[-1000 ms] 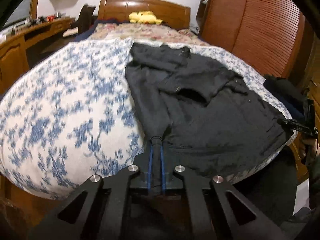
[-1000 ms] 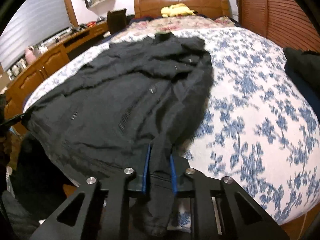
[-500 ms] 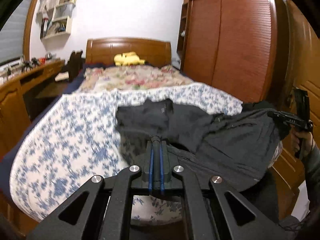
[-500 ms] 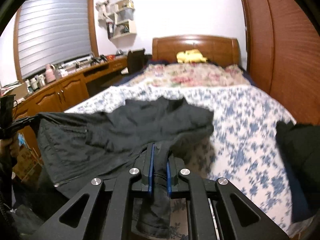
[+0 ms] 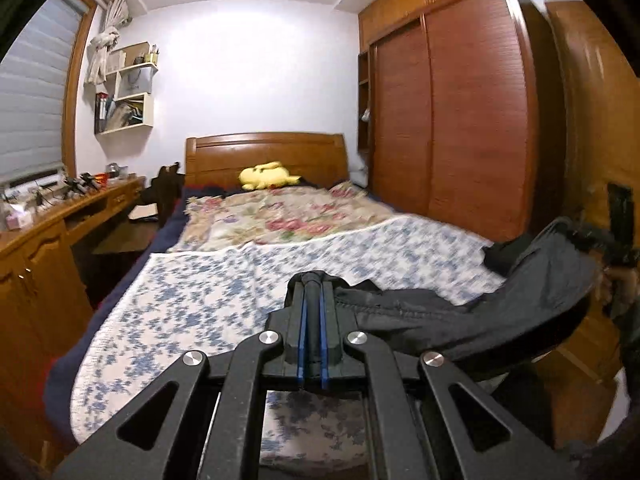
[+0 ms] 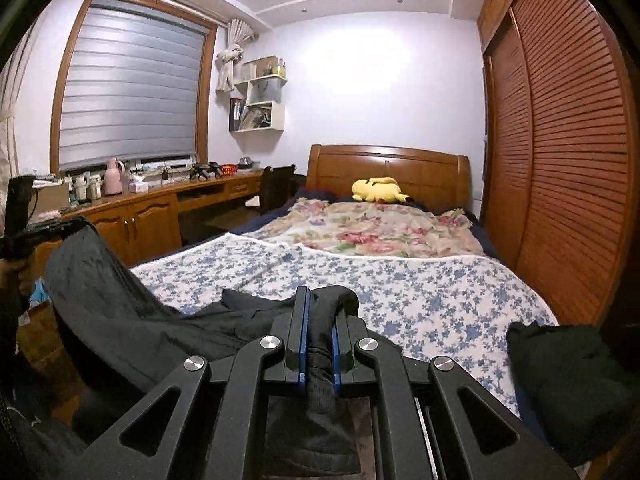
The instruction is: Fold large clothes
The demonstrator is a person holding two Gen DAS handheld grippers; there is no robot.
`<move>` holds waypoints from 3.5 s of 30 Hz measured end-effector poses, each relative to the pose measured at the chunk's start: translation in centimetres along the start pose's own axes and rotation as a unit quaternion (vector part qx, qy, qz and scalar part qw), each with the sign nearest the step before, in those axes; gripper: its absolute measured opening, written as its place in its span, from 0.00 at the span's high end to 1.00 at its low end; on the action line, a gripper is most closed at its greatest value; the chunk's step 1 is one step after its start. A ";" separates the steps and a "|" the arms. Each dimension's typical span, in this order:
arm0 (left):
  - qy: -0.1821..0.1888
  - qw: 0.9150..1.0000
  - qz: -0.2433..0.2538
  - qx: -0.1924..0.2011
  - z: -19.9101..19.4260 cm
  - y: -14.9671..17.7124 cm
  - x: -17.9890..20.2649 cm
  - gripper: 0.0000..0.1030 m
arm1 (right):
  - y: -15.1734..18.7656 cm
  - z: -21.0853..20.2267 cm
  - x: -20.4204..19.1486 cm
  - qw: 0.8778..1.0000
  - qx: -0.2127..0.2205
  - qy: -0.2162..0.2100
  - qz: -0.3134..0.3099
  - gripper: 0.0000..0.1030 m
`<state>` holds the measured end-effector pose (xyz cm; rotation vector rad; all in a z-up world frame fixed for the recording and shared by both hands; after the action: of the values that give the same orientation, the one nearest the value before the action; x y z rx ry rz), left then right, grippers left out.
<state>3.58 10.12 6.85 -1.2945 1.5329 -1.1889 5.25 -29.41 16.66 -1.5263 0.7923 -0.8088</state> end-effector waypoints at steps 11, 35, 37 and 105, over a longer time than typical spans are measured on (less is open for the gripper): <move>-0.023 0.995 -0.034 -0.089 9.3 8.7 -2.7 0.95 | 10.5 11.9 1.1 0.992 -0.125 0.016 0.015 0.91; -0.041 0.992 -0.070 -0.093 22.2 10.7 -5.1 0.64 | 15.1 41.9 7.6 0.971 -0.224 0.038 0.069 0.91; -0.029 0.993 -0.075 -0.092 22.9 11.0 -4.4 0.64 | 14.9 43.6 8.0 0.971 -0.226 0.047 0.062 0.91; 0.034 0.989 -0.057 -0.135 25.4 15.9 0.0 0.32 | 17.7 53.5 13.2 0.934 -0.307 0.182 0.028 0.54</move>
<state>23.86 6.57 -14.90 -1.5496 1.7345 -1.1331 56.81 -14.18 -4.67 -1.9091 1.4589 -0.8581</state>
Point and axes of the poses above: each gripper's, at about its wrist camera, not at the fingertips, and z roughly the way its jaws point, x to its right, y to its underside, the point moved 9 cm from there along z, roughly the way its jaws point, and after that the axes turned 5 degrees about x, right-handed, at the moved point
